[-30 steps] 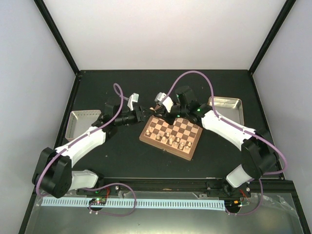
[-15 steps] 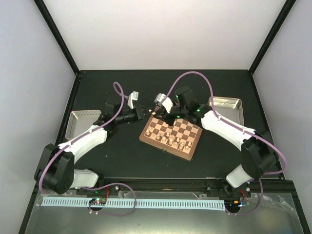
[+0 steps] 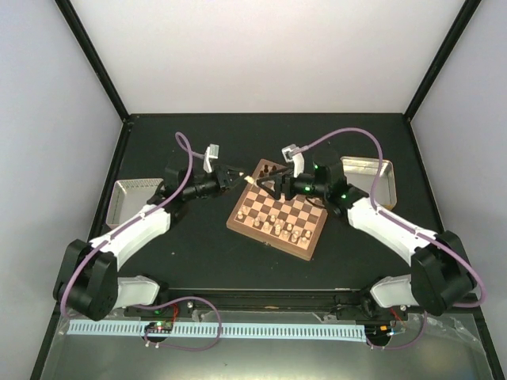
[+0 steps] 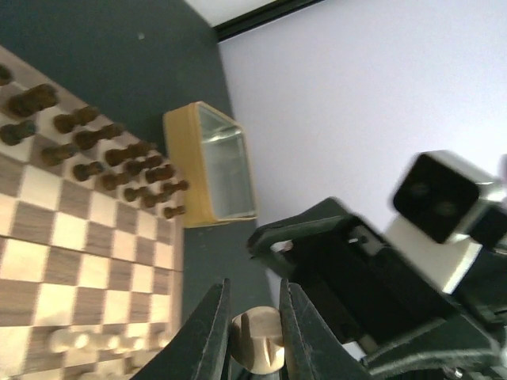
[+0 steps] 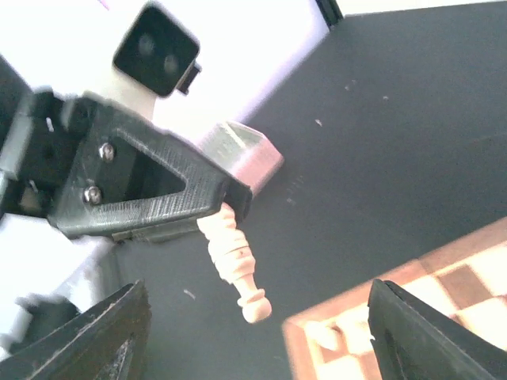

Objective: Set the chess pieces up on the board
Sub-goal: Pick up the chess piece from the chessboard.

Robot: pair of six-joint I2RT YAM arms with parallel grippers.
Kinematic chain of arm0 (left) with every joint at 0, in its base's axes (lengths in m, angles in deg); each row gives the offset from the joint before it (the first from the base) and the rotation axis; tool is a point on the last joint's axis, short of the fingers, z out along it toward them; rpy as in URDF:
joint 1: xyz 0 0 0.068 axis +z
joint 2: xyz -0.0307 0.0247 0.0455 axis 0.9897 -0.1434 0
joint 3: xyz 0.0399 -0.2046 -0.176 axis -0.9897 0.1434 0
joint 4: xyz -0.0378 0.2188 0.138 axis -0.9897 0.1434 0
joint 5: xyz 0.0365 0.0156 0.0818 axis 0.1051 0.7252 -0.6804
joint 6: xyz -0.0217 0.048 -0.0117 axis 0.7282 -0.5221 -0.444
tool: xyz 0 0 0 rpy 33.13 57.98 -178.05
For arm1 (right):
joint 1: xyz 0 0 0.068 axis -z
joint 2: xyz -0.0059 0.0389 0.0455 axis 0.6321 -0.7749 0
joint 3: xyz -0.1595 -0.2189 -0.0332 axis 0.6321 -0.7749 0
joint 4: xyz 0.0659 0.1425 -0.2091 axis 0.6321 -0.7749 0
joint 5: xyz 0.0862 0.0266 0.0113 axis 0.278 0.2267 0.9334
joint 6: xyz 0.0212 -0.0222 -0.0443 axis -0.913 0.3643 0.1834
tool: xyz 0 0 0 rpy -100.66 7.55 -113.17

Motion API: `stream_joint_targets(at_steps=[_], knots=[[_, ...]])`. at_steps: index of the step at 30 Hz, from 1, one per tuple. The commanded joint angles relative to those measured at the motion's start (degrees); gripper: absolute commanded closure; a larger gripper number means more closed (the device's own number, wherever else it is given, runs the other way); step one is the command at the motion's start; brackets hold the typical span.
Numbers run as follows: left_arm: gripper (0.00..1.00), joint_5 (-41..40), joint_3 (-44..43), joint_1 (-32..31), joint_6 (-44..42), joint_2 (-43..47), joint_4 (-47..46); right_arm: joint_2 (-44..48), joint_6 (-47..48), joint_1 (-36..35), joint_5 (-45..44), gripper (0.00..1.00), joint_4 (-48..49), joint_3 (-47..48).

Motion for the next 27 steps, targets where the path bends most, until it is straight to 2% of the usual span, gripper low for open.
stream_joint_targets(at_steps=[1, 4, 7, 11, 14, 16, 27], knots=[[0.99, 2.6, -2.2, 0.6, 13.7, 4.0, -8.8, 2.1, -32.9, 0.6, 0.8, 0.24, 23.7, -6.0], [0.98, 2.5, -2.7, 0.7, 20.4, 4.5, -13.1, 1.0, -46.4, 0.7, 1.2, 0.23, 32.9, -7.9], [0.98, 2.2, -3.5, 0.7, 24.3, 4.6, -15.6, -0.6, -55.3, 0.6, 2.0, 0.24, 37.9, -7.2], [0.98, 1.1, -3.7, 0.7, 27.2, 4.0, -18.3, -1.9, -64.0, 0.6, 2.0, 0.37, 46.8, -7.3], [0.98, 0.6, -3.4, 0.7, 29.8, 3.2, -22.0, -2.8, -68.7, 0.6, 2.0, 0.51, 50.9, -8.3], [0.98, 0.3, -3.5, 0.7, 30.3, 2.9, -22.9, -3.3, -71.0, 0.6, 2.0, 0.56, 53.9, -8.8], [0.98, -1.1, -4.1, 0.7, 31.5, 1.3, -25.0, -2.7, -71.1, 0.3, 4.1, 0.65, 50.4, -7.5]])
